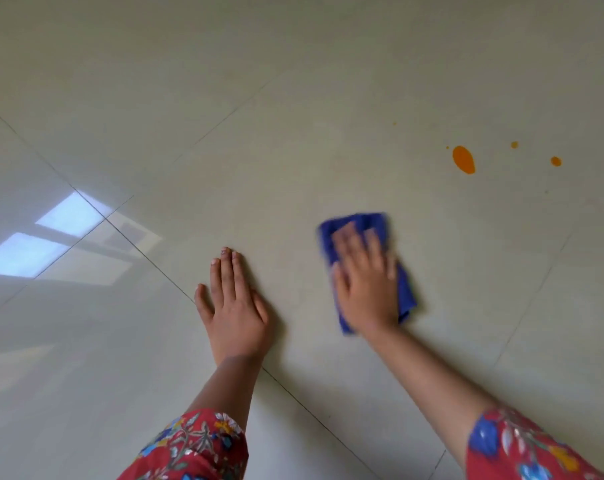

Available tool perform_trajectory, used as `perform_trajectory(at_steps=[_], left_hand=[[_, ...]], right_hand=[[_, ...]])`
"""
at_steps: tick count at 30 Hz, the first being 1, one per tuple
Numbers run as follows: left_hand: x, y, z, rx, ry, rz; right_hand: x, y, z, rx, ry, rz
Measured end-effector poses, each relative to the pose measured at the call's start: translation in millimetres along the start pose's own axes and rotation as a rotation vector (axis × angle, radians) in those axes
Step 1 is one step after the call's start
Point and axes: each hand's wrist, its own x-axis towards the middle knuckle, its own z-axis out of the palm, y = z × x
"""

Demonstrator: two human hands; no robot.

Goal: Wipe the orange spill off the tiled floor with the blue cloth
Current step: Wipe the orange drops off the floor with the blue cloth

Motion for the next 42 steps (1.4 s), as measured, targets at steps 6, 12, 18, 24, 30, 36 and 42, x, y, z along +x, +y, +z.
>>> perform_trajectory(at_steps=[6, 12, 18, 24, 30, 36, 42], left_hand=[[-0.5, 3.2, 0.6, -0.012, 0.006, 0.019], [3.4, 3.2, 0.3, -0.053, 0.024, 0.015], [-1.5, 3.5, -1.0, -0.054, 0.02, 0.024], [1.9, 1.4, -1.6, -0.059, 0.022, 0.027], [-4.5, 0.7, -9.9, -0.1, 0.072, 0.356], [-19.6, 6.5, -18.1, -0.049, 0.125, 0.665], [-127.3, 135.1, 21.9, -0.058, -0.606, 1.105]], right_hand=[[21.4, 66.8, -18.4, -0.023, -0.043, 0.095], [-62.9, -8.8, -8.2, 0.004, -0.124, -0.284], [-93.5, 87.8, -31.1, -0.035, -0.215, -0.264], [-61.5, 64.5, -26.0, -0.081, -0.083, 0.289], [-190.2, 117.4, -54.1, -0.097, -0.332, -0.444], [-156.2, 186.6, -70.1, -0.138, -0.273, 0.038], [-270.6, 231.0, -82.8, -0.167, -0.413, -0.451]])
